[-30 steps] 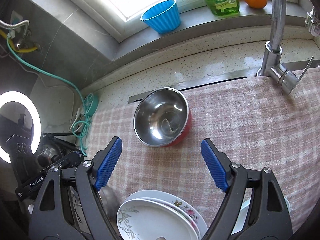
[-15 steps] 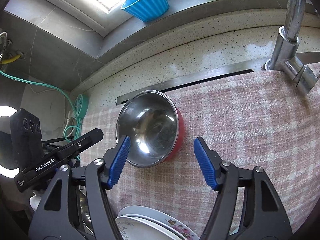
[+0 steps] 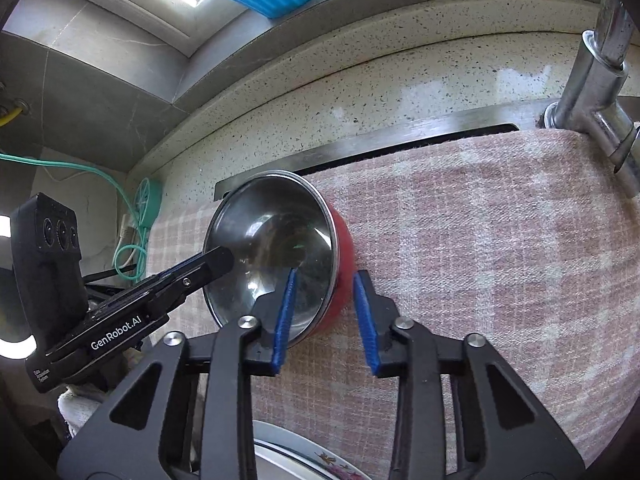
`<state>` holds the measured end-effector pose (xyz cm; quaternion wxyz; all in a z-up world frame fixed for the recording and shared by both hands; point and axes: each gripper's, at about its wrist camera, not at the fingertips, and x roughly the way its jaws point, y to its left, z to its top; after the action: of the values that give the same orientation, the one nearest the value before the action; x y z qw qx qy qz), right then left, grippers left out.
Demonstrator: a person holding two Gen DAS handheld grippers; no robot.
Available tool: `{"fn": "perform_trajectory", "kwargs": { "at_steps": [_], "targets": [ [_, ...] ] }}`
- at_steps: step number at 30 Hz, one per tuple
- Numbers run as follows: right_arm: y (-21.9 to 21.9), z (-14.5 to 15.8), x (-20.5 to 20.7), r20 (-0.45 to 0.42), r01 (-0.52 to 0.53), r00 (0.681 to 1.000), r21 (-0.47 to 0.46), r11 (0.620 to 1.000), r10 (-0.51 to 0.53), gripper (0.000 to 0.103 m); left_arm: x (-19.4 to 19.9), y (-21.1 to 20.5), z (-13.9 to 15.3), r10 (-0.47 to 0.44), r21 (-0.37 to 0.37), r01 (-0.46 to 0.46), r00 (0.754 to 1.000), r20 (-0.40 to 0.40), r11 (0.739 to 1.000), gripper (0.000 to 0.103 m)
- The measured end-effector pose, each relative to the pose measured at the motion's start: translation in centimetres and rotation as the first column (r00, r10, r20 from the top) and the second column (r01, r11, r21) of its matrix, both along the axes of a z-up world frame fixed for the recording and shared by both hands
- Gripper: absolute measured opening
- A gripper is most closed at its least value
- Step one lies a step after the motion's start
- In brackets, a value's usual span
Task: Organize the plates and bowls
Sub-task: 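Lift the red bowl and carry it over the large steel bowl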
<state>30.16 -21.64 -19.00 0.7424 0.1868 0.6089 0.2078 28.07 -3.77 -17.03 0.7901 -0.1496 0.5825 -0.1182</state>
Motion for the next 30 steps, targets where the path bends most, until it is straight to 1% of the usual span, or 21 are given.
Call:
{"fn": "perform_trajectory", "kwargs": {
  "at_steps": [4,9,15,24,30],
  "targets": [
    [0.0,0.0,0.0,0.003,0.001,1.0,-0.009,1.0,-0.001,0.016,0.1,0.2,-0.1,0.004,0.0,-0.004,1.0,-0.006,1.0,0.012],
    [-0.2,0.7,-0.3,0.017,-0.006,1.0,-0.017,1.0,0.006,0.015,-0.3,0.2,0.2,0.012,-0.002,-0.012,1.0,0.001,1.0,0.012],
    [-0.3,2.3,-1.3,0.034,-0.014,0.999,-0.001,1.0,0.014,0.015,-1.4,0.6,1.3,0.023,-0.016,-0.023,1.0,0.014,1.0,0.012],
    [0.5,6.0,-4.2,0.096,-0.061,0.994,0.027,0.998,0.058,0.015,-4.8,2.0,4.3,0.048,-0.049,-0.045,0.996,0.08,0.998,0.012],
    [2.6,8.1,-7.1,0.129,-0.127,0.984,0.043,0.991,0.121,0.015,-8.2,4.3,6.4,0.098,-0.07,-0.09,0.987,0.124,0.993,0.012]
  ]
}}
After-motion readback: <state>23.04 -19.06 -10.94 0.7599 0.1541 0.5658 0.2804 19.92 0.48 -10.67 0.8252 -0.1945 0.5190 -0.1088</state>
